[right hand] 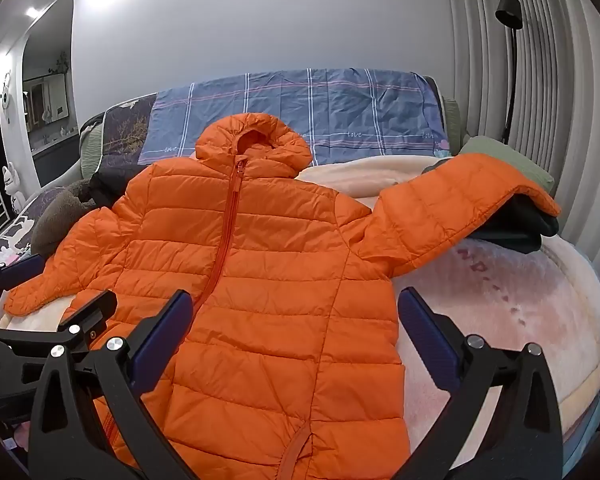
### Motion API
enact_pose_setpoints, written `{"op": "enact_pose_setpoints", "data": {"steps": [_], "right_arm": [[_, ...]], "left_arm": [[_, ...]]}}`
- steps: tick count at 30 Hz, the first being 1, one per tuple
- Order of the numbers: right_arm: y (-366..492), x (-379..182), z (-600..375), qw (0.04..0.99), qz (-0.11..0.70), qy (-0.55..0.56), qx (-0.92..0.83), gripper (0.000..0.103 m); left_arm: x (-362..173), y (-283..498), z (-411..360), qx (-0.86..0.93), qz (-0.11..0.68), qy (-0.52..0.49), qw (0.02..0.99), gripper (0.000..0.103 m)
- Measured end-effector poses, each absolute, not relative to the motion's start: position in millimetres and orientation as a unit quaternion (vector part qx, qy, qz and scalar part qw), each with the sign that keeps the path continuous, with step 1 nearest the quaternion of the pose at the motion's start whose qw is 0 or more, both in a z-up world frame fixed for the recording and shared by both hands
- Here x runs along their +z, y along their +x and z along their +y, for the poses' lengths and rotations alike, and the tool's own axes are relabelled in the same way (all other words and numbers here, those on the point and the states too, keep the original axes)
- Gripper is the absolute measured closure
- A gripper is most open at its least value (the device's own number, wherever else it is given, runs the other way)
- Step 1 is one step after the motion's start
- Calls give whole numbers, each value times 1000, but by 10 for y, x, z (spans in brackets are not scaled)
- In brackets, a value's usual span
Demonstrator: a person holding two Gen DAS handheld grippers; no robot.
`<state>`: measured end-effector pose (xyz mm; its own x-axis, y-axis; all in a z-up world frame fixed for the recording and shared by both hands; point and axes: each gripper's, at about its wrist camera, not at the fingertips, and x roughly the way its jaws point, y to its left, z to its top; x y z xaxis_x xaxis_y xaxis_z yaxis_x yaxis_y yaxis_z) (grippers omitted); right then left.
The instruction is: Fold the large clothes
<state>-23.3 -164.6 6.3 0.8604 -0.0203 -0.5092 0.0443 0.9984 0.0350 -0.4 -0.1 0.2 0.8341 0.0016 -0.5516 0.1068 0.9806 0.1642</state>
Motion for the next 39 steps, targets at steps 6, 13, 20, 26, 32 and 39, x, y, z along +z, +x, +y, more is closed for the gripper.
{"op": "enact_pose_setpoints", "data": {"steps": [6,13,20,26,32,39], "right_arm": [[-226,61,-1638,964,264,20,-23,1],[-222,65,-1703,964,263,11,-42,1],[-233,79,-1668,961,260,-9,-91,1],[-240,81,-1680,963,250,-26,-101,1],[-303,119,-1663,972,223,-16,-78,1],[-392,133,-1887,977,178,59,-99,1]], "left_arm": [[7,-8,5,-23,288,94,953,2],[-18,30,66,-13,291,89,952,2],[-41,83,171,-10,307,62,950,2],[-51,122,228,-1,316,50,947,2],[-47,102,265,-8,309,33,951,2],[25,21,338,30,253,38,966,2]]}}
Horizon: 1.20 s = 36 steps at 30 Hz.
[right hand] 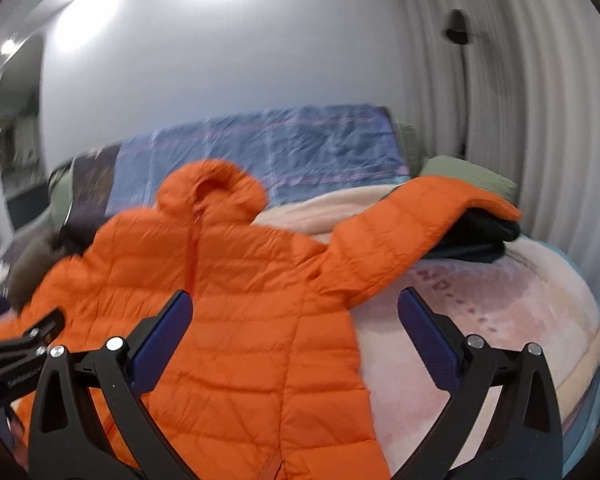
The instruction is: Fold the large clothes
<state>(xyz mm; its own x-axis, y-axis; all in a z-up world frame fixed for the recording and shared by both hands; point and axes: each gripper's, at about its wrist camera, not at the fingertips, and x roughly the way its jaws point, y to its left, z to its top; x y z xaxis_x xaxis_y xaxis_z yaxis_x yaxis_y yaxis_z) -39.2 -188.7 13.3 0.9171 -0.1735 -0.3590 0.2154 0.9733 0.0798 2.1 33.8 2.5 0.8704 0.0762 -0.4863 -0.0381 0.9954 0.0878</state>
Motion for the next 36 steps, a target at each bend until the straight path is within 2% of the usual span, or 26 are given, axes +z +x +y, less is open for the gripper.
{"op": "enact_pose_setpoints", "data": {"steps": [13,18,36], "right_arm": [[-358,175,-1760,972,216,-13,-91,1],[-349,140,-1737,969,237,-6,-65,1],[-414,171,-1681,972,233,1,-21,1]], "left_arm": [[18,18,318,0,280,31,960,2],[7,18,268,5,285,41,958,2],[-14,-30,198,-9,285,61,957,2]]}}
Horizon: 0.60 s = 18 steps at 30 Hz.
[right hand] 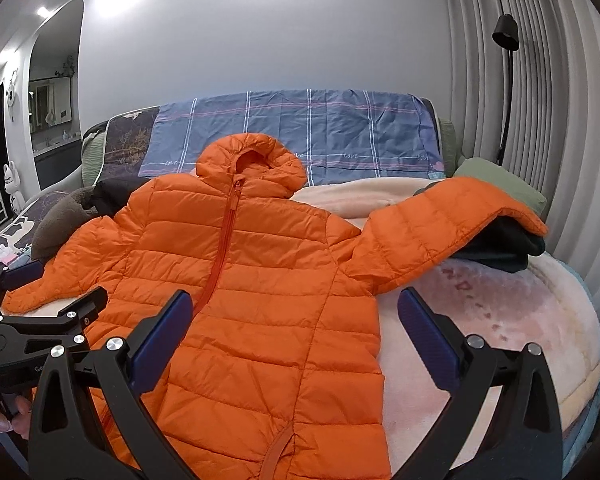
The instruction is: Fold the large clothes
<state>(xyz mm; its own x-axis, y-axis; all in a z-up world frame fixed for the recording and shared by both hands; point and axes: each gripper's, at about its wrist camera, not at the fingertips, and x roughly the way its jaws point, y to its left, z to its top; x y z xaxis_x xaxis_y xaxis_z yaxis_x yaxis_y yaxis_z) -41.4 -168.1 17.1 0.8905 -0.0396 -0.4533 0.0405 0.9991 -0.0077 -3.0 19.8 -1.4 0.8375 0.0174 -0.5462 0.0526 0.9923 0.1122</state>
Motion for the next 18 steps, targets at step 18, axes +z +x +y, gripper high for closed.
{"op": "enact_pose_setpoints", "data": {"steps": [18], "right_arm": [[-413,164,-1718,971,236,10,-18,1]], "left_arm": [[-15,-43,167,-16,287,65,956,2]]}}
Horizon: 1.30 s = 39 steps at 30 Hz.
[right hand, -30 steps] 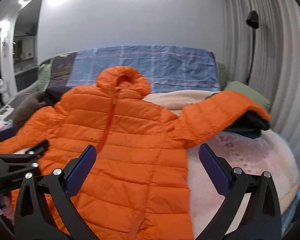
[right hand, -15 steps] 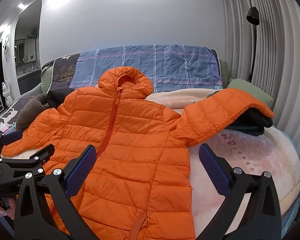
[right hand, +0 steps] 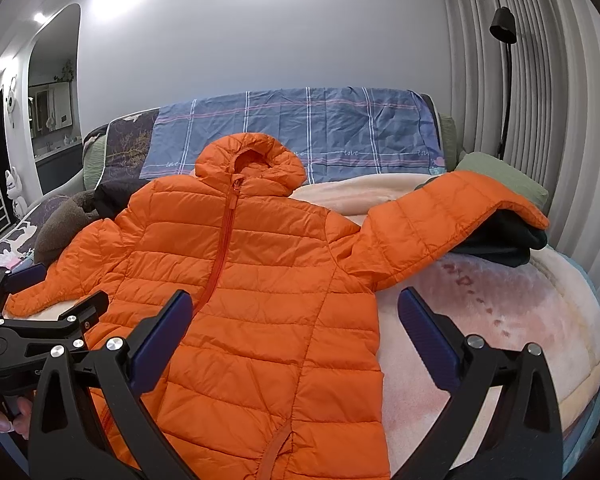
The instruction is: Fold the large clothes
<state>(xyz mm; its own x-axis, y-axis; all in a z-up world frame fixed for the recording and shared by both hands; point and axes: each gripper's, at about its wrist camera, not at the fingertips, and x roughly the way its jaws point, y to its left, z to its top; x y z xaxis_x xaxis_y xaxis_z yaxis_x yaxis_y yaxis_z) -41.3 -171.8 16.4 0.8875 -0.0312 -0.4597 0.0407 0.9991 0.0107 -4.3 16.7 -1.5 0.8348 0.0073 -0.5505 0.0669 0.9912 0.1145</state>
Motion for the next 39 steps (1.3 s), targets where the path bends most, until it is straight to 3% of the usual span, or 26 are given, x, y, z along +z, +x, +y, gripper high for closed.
{"op": "enact_pose_setpoints", "data": {"steps": [16,18,21,23,30,32,39], "right_arm": [[-105,165,-1956,966,256,33,9,1],[63,202,-2088,962,265,58,21,7],[458,296,-2307,955,277,94,42,21],[799,365,-2428,949,290,111,61,24],[2345,335,-2800,906,361,193,113,20],[2860,167,-2914,882,387,240,116,16],[4027,-420,-2985,809,440,372,119,16]], "left_arm": [[33,215,183,-18,290,84,953,2],[57,310,195,-22,291,88,952,2],[143,526,221,-38,295,88,951,2],[257,754,258,-55,294,82,951,2],[696,1909,392,-41,286,72,955,2],[747,2206,404,-46,286,69,955,2],[660,3330,414,-66,331,35,941,2]]}}
